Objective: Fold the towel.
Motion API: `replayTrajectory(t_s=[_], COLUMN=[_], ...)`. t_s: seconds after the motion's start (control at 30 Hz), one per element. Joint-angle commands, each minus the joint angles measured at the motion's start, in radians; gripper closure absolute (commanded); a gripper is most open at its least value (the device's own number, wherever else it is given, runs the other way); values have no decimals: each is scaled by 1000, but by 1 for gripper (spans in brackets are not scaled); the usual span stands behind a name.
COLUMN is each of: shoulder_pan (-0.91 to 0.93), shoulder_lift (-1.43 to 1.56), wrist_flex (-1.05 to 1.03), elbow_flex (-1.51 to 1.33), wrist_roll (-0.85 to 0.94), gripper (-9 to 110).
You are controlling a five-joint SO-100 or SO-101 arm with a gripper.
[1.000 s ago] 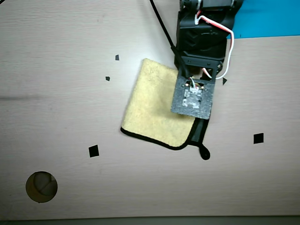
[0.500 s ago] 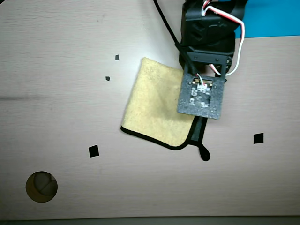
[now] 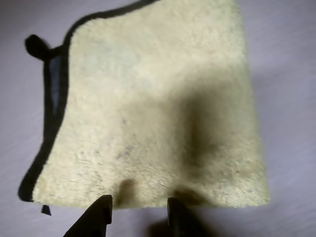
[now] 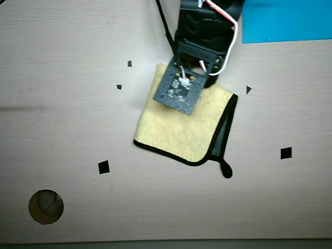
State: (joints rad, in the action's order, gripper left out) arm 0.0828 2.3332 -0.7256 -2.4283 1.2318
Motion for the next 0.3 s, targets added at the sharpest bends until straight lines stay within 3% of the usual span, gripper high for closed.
replayTrajectory(t_s=[0.0, 0.27], shoulder_pan=[18, 8], shoulder_lift=[40, 44], wrist_flex=[26, 31], elbow_flex=[8, 9], wrist_roll=[-12, -9], gripper=[90, 90])
